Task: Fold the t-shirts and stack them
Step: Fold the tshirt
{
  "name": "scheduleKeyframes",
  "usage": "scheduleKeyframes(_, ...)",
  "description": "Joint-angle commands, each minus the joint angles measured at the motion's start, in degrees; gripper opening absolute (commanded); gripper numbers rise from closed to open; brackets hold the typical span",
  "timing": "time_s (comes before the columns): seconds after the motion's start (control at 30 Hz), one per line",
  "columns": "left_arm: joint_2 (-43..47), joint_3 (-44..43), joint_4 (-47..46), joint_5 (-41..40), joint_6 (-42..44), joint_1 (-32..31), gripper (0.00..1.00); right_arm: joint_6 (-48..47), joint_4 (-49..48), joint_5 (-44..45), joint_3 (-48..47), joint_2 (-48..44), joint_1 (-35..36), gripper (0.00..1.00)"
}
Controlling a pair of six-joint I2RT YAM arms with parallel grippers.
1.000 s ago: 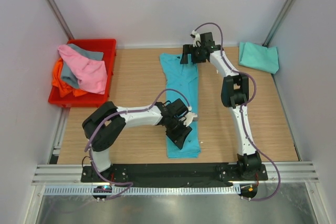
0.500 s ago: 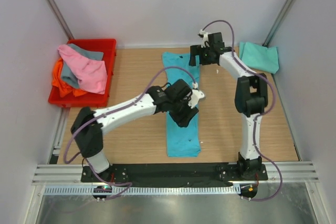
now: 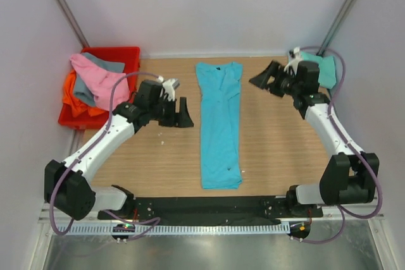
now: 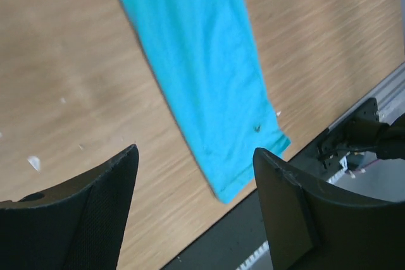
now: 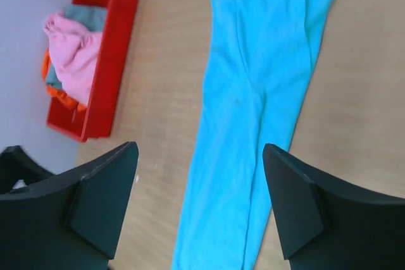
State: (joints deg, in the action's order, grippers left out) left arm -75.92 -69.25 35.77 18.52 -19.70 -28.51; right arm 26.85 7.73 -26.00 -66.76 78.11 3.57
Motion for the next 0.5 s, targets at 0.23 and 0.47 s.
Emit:
scheduleKeyframes(0.23,7.54,34.42,-19.6,17.16,-26.34,7.15,0.64,10.15,16.7,-18.39,30.45,-7.68,-0.85,0.79)
scheduleKeyframes(0.47,7.46,39.46,-20.74,18.12,-31.36,8.3,0.59,13.24,24.52,-11.98,39.08,-14.83,9.52,0.8)
